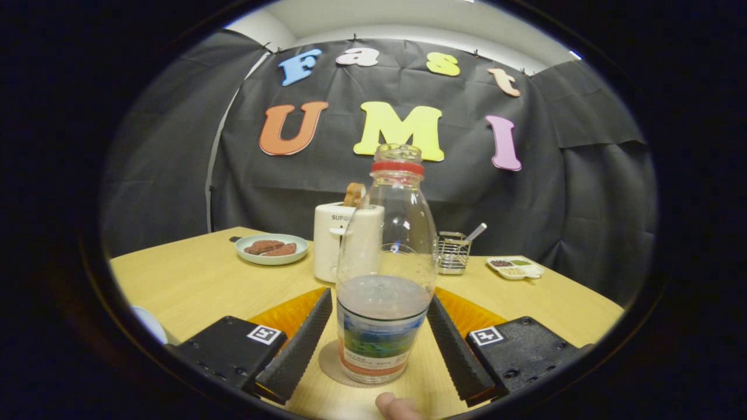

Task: Take the bottle from table, then pour the juice into the cup, finally place the bottle on the coaster

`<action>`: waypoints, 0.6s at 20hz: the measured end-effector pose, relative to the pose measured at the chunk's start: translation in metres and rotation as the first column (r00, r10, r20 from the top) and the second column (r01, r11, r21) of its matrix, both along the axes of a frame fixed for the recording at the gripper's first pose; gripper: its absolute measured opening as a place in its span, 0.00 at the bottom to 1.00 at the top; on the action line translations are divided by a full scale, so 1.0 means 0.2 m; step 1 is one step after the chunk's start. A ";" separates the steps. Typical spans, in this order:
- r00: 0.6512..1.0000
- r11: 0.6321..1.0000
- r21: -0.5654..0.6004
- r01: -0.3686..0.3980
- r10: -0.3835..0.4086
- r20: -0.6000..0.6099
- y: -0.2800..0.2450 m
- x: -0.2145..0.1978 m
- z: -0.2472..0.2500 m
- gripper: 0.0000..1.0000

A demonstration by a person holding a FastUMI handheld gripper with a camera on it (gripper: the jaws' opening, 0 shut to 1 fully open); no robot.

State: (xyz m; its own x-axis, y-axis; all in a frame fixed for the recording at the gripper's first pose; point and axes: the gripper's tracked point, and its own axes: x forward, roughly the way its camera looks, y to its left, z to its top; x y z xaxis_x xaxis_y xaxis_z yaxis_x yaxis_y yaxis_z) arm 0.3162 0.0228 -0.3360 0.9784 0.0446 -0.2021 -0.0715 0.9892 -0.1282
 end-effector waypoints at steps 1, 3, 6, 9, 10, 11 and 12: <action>1.000 1.000 0.002 0.001 -0.001 0.006 0.00 0.00 0.01 1.00; 1.000 1.000 0.001 0.005 -0.005 0.013 -0.01 -0.01 0.03 1.00; 1.000 1.000 0.010 -0.003 0.003 0.022 0.00 -0.03 0.06 1.00; 0.999 1.000 0.007 0.002 -0.003 0.038 -0.01 -0.06 0.13 1.00; 0.999 1.000 0.006 0.003 -0.003 0.045 -0.01 -0.07 0.15 1.00; 0.999 1.000 0.005 0.003 -0.003 0.054 -0.01 -0.08 0.18 1.00; 0.998 1.000 0.005 0.006 -0.006 0.061 -0.01 -0.10 0.22 1.00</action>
State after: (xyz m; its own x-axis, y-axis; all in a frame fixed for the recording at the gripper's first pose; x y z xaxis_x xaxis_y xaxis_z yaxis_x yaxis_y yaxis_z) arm 0.2965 0.0198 -0.2928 0.9891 0.0394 -0.1421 -0.0577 0.9902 -0.1269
